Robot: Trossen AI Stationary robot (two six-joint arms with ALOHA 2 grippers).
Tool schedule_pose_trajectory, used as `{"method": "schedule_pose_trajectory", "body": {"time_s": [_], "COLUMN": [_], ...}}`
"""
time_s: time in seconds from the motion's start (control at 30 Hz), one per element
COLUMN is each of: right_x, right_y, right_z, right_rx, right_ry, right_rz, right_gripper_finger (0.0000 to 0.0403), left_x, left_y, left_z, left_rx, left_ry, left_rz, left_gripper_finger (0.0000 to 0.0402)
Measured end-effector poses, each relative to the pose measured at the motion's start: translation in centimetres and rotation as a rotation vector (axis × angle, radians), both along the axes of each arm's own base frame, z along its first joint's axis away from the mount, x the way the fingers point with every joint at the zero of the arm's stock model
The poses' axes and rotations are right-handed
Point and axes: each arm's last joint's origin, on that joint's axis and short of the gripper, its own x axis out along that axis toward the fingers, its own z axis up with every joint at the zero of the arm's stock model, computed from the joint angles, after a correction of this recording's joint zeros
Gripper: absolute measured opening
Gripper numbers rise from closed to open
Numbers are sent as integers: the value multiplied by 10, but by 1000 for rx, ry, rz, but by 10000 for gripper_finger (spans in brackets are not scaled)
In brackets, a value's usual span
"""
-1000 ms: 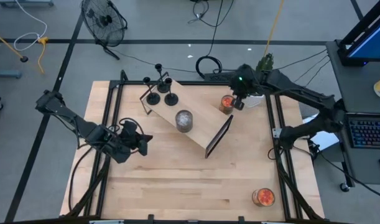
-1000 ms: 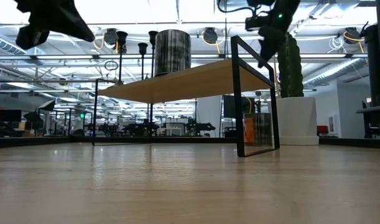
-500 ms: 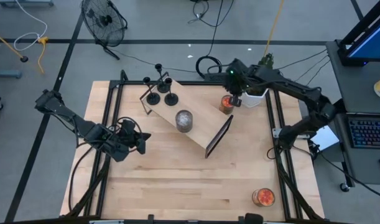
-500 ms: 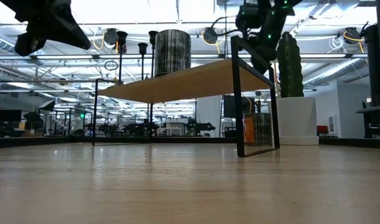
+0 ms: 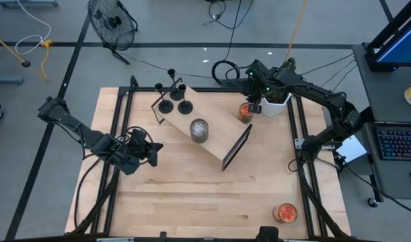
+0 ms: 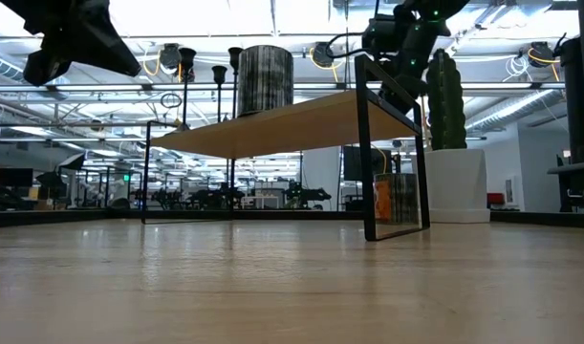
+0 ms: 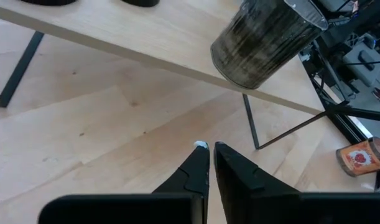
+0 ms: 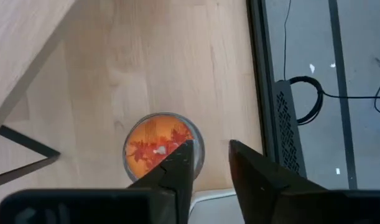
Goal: Pick & Place candle stick holders
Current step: Put the top orange scented candle aligned with the brown scented candle on the shelf
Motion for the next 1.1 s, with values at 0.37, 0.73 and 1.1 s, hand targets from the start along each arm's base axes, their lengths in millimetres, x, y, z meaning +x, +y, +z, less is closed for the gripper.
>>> {"method": "schedule_pose_trajectory", "body": {"time_s": [0.37, 0.73, 1.1], "right_x": [3, 14, 18], "right_y": [-3, -15, -24], "right_z": [-18, -45, -61], "right_rx": [59, 58, 82], "right_ry": [70, 169, 204], "right_rz": [-11, -8, -9], "right_gripper_finger": [141, 144, 144], "left_x": [0, 3, 4], "left_y": [3, 9, 9], "left_z": [0, 0, -1], "left_rx": [56, 38, 20], "left_ry": [-2, 17, 25], "left_rz": [25, 44, 32], "left_gripper_finger": [33, 33, 33]}}
